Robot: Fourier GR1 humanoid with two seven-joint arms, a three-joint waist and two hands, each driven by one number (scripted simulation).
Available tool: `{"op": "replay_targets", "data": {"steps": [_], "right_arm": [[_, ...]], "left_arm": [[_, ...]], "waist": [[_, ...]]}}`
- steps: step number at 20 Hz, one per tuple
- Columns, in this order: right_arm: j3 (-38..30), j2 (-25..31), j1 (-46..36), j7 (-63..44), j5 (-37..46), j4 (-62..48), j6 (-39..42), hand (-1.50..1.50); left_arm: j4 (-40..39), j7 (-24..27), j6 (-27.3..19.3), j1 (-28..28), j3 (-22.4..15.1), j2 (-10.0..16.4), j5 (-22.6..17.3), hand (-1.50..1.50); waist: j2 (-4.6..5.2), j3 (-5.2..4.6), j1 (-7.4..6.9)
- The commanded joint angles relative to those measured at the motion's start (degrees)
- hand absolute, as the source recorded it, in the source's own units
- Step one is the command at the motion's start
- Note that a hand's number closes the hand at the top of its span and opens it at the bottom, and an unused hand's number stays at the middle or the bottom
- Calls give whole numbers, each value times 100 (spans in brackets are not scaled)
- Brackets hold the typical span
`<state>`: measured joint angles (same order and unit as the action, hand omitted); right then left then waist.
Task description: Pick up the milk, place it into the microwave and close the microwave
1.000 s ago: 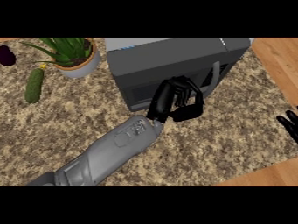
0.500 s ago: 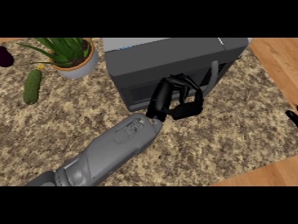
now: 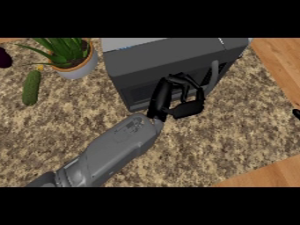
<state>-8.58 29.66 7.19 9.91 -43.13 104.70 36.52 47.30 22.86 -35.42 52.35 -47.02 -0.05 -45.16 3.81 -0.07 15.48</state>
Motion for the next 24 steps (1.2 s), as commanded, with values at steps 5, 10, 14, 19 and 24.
{"op": "replay_targets", "data": {"steps": [5, 10, 14, 19, 24], "right_arm": [[55, 150, 15, -96, -255, 223, 192, -150], [29, 243, -14, -117, -427, 242, 293, -150], [53, 342, -52, -186, -496, 342, 344, -150], [102, 367, -31, -231, -581, 362, 374, -150], [109, 438, -55, -277, -686, 481, 386, -150]], "left_arm": [[-696, 434, -160, 245, 423, 5, -278, 150], [-694, 571, -245, 366, 422, 5, -438, 150], [-689, 767, -251, 300, 412, 5, -568, 150], [-740, 878, -280, 295, 294, 5, -667, 150], [-766, 1028, -297, 280, 271, 5, -779, 150]], "waist": [[82, -16, 23], [114, -3, 76], [132, -17, 59], [167, -9, 104], [180, -16, 116]]}}
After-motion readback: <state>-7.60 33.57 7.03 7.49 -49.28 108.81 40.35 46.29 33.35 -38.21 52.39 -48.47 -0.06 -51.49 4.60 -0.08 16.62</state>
